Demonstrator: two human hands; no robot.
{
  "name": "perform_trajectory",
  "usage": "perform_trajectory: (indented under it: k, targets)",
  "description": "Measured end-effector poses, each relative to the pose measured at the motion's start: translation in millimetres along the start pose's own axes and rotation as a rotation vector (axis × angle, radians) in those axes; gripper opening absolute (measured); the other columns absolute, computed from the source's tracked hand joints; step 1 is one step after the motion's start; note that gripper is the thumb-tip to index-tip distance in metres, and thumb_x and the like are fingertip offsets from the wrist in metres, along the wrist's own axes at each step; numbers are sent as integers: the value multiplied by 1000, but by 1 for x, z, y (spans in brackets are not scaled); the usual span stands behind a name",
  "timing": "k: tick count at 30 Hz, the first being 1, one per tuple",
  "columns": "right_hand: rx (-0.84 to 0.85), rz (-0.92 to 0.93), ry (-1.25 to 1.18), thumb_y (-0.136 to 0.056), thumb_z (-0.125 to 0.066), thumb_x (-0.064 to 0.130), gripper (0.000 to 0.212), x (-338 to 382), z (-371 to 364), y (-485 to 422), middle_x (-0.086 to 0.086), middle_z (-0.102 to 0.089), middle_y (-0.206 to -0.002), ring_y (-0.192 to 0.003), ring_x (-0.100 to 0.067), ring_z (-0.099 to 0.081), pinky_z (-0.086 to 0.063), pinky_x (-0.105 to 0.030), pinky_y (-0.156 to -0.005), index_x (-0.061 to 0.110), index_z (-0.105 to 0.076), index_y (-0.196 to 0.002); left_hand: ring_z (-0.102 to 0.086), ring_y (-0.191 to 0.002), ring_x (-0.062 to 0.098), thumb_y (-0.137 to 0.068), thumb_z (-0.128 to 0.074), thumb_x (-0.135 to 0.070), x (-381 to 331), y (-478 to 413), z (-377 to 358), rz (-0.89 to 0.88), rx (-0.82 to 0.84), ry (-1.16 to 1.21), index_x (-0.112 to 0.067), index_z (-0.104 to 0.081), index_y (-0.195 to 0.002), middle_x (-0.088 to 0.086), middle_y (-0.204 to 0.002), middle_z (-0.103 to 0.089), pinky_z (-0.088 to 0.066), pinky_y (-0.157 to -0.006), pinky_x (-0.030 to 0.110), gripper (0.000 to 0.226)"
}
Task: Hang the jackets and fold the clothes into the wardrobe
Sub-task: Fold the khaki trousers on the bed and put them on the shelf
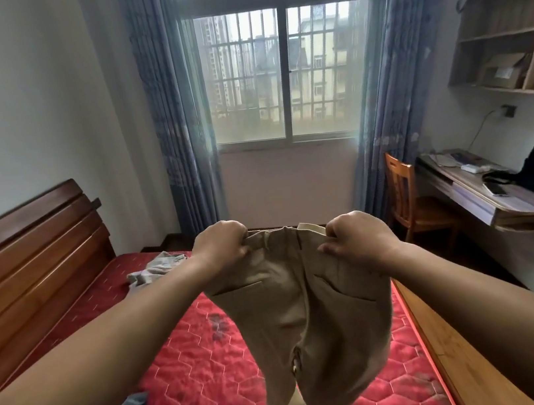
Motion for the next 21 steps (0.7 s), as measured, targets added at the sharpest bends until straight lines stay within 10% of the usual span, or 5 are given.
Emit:
perform_trajectory:
  k: [11,16,21]
  targets:
    - [50,-43,-133,-83,-64,14,15,-12,2,3,8,-67,-88,-85,-17,-64,-60,-45,-75,25,-74,-87,-58,-82,20,-76,-55,4,23,1,15,-199,52,122,-21,-65,-89,-7,-86,-59,-48,-70,35,30]
    - [-11,-50,-195,-87,-59,2,48,-7,31,-8,-3,-68,-104,-93,-22,-65,-58,-43,-85,26,-56,-128,-59,-85,20,-74,-49,1,11,-7,49,-229,78,143,-40,-47,-128,-5,-97,-63,-53,-78,41,68]
    - [-278,-20,-36,-85,-60,3,25,-3,103,-28,-5,-66,-102,-95,-24,-57,-52,-43,-86,16,-74,-102,-63,-107,28,-81,-56,-2,-3,-26,121,-318,-295,-71,-25,-60,-121,0,-118,-67,-48,-90,48,47]
Point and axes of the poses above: each hand's wrist, its own y-axis away from the middle knuckle, its own z-axis out of the back of the hand, x = y × z, the point moved 3 cm from there along -y, towards the middle knuckle
